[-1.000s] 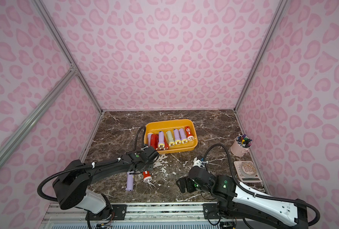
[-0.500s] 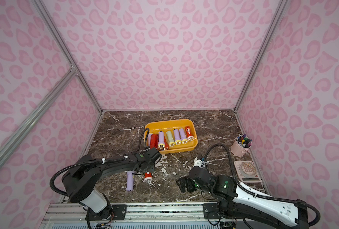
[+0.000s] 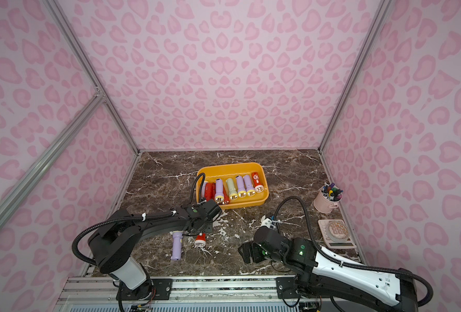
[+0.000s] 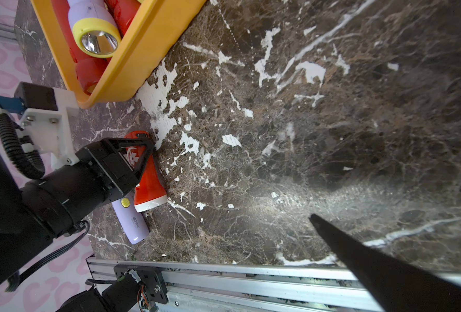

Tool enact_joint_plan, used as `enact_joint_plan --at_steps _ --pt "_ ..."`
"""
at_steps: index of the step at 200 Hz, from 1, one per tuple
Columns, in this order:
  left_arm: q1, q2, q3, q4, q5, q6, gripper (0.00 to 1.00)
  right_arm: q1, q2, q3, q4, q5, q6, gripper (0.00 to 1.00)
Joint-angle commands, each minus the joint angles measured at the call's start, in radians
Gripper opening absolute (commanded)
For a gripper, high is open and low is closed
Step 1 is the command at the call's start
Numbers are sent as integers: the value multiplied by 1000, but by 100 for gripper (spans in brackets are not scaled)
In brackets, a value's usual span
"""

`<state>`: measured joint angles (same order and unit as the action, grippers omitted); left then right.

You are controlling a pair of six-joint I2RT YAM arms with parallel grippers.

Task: Put the flashlights into the storage boxes
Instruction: Pick up the flashlight from the center of the board, then place the flashlight at the storage box.

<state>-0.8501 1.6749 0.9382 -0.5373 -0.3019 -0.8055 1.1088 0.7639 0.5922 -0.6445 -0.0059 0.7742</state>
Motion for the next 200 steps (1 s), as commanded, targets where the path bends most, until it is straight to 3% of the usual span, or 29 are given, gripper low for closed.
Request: enact_joint_plan --at_steps 1,54,108,157,200 --pt "0 -27 17 -44 -8 3 12 -1 1 3 20 0 -13 99" --pt "-22 -130 67 -132 -24 -4 12 -11 -27 2 3 6 -24 99" --pt "-37 -177 253 -216 -54 19 14 -53 -121 -3 -42 3 -38 99" --pt "-31 33 606 -284 -74 104 15 -129 -163 5 -78 -43 -87 99" --pt "36 265 890 -298 0 161 15 -259 -172 26 -95 -142 -151 99"
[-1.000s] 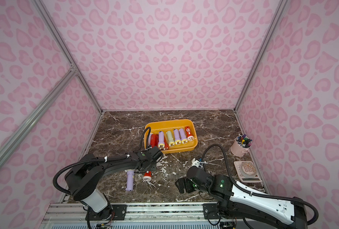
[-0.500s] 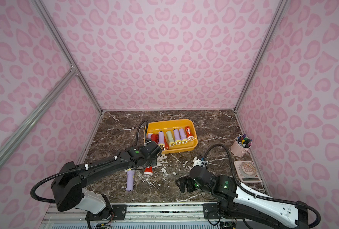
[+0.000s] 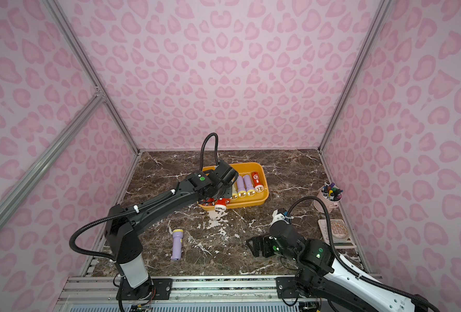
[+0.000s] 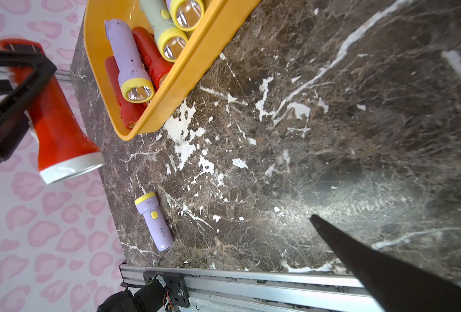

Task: Put the flashlights into the storage boxes
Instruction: Place the flashlight at the storage box.

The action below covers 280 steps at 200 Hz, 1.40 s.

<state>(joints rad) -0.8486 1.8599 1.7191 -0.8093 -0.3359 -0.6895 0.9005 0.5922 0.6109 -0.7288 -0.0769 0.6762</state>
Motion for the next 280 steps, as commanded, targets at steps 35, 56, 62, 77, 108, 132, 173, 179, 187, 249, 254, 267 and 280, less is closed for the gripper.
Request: enact_joint_plan --at_steps 35,56,62,77,108,132,173,179,187,249,254,267,280 --pt "97 215 231 -8 101 54 15 -146 34 3 13 -153 -91 99" --pt "123 269 256 14 136 52 14 -182 76 17 23 -170 -118 99" --pt "127 281 259 22 141 51 15 -192 90 27 23 -169 -131 99" --pt "137 307 261 44 159 48 14 -219 131 53 28 -177 -157 99" --pt "149 356 279 68 185 45 14 -283 214 98 62 -200 -197 99" --pt "154 386 287 84 193 44 14 -329 272 130 103 -218 -214 99" --pt "170 426 289 114 213 35 14 -372 384 183 164 -235 -235 99" --pt "170 429 289 114 212 35 14 -376 399 188 171 -238 -238 99" --pt "171 435 289 116 215 35 14 -379 416 196 179 -239 -240 99" --pt "172 434 282 123 229 48 24 -388 469 218 194 -254 -255 99" --pt "171 429 279 127 230 51 24 -388 467 218 191 -254 -257 99" --pt "168 417 274 127 227 53 26 -391 460 215 184 -252 -260 99" --pt "164 401 265 128 224 55 29 -393 451 214 177 -251 -260 99"
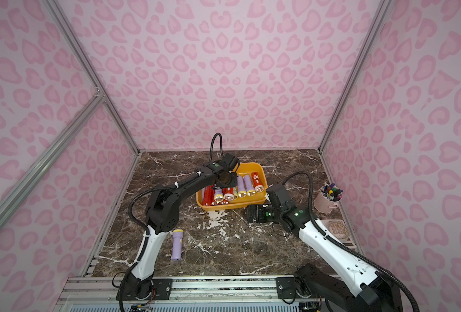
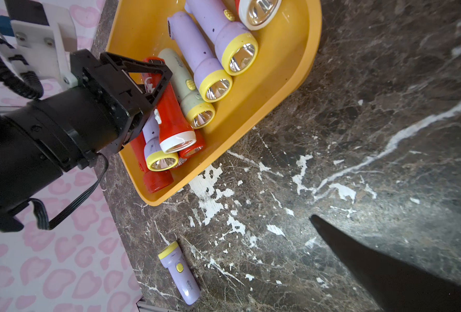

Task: Put the flashlights into the storage boxes
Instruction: Place the flashlight at the storage box.

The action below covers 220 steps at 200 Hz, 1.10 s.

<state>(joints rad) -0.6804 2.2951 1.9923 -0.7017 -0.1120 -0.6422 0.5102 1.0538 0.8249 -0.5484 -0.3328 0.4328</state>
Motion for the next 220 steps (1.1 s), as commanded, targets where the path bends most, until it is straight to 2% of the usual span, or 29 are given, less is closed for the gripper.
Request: enact_joint_plan --at_steps 1,29,36,59,96,122,148,168,197,220 --pt "-4 -36 -9 22 0 8 29 -3 -11 1 -4 5 -17 99" --pt "-13 -82 -38 20 -15 11 35 -6 -29 5 -21 5 -22 99" --pt "-14 -96 -45 21 -15 13 43 -6 -33 4 -24 5 -22 99" --pt "-15 -125 -71 19 -25 13 52 -6 -49 2 -37 5 -19 99" --pt "-20 -120 -100 16 -8 1 51 -6 -100 -5 -61 13 -4 99" --pt "-37 -172 -133 16 -56 4 50 -6 -128 -8 -80 23 2 99" --pt "-48 -286 -184 8 -121 10 50 -6 -149 -19 -84 11 16 99" --pt "-49 -426 -271 5 -173 11 51 -2 -167 -28 -87 7 27 99" --pt "-50 -655 -486 -11 -235 -2 53 34 -191 -37 -88 22 43 99" --pt "-49 -811 -707 -50 -271 -54 53 123 -196 -49 -74 77 76 99"
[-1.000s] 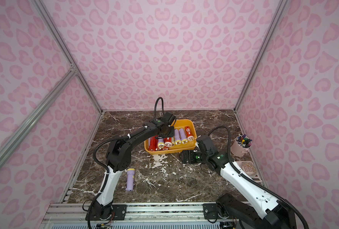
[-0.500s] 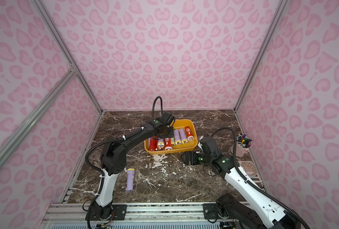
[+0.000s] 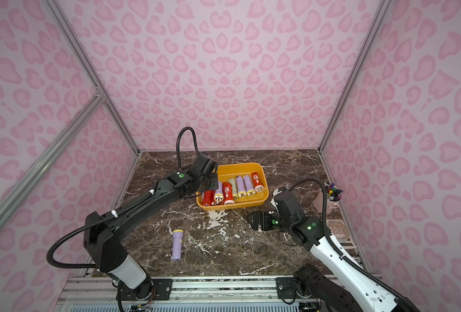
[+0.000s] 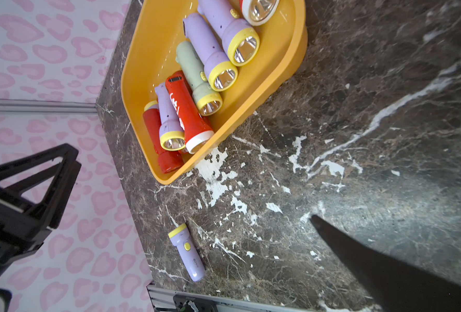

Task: Put the flashlights into the storage boxes
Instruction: Place the flashlight at the storage box, then pick up the flashlight from the center of the board.

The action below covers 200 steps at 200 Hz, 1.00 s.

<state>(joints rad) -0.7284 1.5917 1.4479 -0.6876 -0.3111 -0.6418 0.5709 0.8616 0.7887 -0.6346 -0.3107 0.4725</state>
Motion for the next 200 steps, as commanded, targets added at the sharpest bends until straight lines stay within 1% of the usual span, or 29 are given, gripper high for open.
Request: enact_joint_plan --at_steps 1,26,49,102,133,157,200 --pt "-2 -118 -172 -66 -74 -58 53 67 -4 -13 13 57 39 99" --pt "-4 -275 -393 -90 -102 -140 52 183 5 -25 47 120 88 99" --pt "-7 -362 -509 -115 -112 -195 53 288 20 -31 68 184 128 99" --pt "-33 -362 -637 -145 -98 -256 52 465 5 -88 115 300 221 99" --pt "-57 -411 -743 -104 -84 -322 52 522 -10 -105 106 336 251 99" --pt "-91 -459 -798 -80 -72 -377 52 532 -15 -106 93 344 252 99" --pt "-166 -465 -827 -85 -81 -444 52 534 -25 -133 105 341 252 99"
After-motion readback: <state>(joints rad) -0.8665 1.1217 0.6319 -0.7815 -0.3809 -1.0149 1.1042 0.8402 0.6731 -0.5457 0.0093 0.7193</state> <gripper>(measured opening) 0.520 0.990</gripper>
